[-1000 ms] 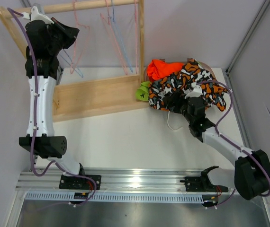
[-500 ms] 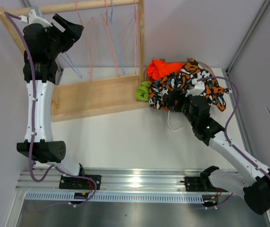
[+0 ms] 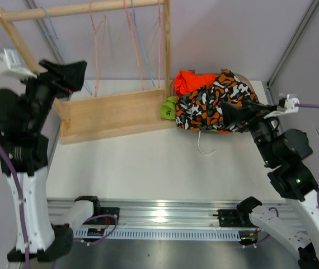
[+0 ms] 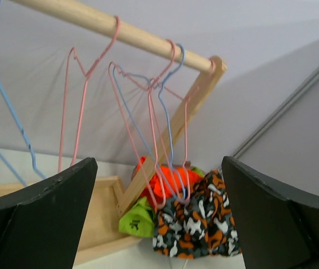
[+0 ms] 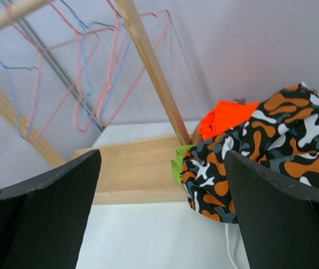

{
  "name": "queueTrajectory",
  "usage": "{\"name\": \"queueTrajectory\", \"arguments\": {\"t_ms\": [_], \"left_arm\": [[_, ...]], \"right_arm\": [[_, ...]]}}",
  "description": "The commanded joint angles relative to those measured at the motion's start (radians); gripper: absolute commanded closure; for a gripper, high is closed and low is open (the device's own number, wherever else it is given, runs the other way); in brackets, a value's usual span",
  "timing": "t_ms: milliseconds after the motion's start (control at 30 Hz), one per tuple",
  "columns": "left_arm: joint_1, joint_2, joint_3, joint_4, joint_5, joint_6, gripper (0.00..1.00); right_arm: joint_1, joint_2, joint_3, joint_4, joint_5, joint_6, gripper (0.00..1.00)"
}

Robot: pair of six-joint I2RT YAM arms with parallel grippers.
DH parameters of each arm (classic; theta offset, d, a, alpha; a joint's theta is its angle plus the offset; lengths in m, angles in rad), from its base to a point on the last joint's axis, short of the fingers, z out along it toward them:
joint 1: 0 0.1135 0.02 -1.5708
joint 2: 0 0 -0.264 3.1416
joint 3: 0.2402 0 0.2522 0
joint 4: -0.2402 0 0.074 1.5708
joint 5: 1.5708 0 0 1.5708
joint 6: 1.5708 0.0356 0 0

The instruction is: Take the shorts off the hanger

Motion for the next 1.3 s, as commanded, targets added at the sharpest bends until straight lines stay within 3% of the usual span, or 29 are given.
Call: {"name": "queueTrajectory", "arguments": {"t_ms": [0, 167, 367, 600, 1267], "left_arm": [[0.004, -0.181, -0.243, 0.060, 0.070, 0.110, 0.01], [0.005, -0.422, -0.626, 0.115, 0.111, 0.131, 0.01], [0.005, -0.709, -0.933, 0.102, 0.113, 0.167, 0.01], [-0.054, -0.813, -1.055, 0.006, 0.064, 0.194, 0.01], [-0.065, -0.849, -1.078, -0.009, 0.001, 0.239, 0.01]], "right_arm": [[0.007, -0.076, 0.026, -0.105, -0.123, -0.008, 0.01], [0.005, -0.281, -0.103, -0.093, -0.169, 0.087, 0.01], [0.005, -0.483, -0.263, -0.191, -0.126, 0.193, 0.01], [0.003, -0.593, -0.346, -0.276, -0.111, 0.237, 0.01], [0.003, -0.587, -0.329, -0.339, -0.063, 0.153, 0.01]]}}
